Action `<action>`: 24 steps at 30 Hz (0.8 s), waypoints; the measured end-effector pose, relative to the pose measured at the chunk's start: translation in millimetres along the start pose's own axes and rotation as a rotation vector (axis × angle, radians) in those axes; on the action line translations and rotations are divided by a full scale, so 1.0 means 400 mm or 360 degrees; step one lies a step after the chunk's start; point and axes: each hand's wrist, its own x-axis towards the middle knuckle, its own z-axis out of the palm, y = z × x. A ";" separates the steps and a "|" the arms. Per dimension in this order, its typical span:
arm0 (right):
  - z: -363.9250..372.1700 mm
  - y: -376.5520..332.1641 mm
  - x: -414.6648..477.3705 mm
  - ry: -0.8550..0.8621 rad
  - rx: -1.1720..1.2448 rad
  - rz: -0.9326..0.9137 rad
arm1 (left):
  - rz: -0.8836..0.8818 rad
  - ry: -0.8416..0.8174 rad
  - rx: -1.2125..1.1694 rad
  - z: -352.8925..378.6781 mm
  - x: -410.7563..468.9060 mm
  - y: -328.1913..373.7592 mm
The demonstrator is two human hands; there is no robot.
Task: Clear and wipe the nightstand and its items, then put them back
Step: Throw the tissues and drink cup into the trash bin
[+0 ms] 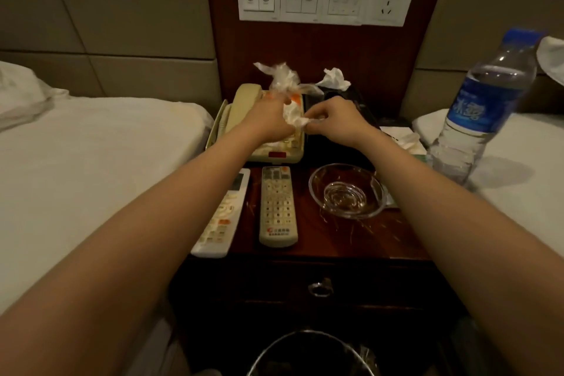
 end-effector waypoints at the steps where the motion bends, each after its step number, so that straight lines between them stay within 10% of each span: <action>1: 0.001 -0.001 0.004 0.0072 0.0014 -0.0028 | -0.0022 -0.0057 0.0019 0.008 0.009 -0.001; 8: 0.004 -0.033 0.096 0.0310 0.0141 0.0122 | -0.0125 -0.0016 0.0101 0.025 0.037 -0.032; 14: 0.082 -0.030 0.162 -0.0156 -0.0825 0.0144 | -0.0106 0.0038 0.0199 0.014 0.042 -0.061; 24: -0.015 0.007 0.164 0.0450 -0.0288 0.0395 | -0.0172 0.0318 0.0038 -0.049 0.148 -0.032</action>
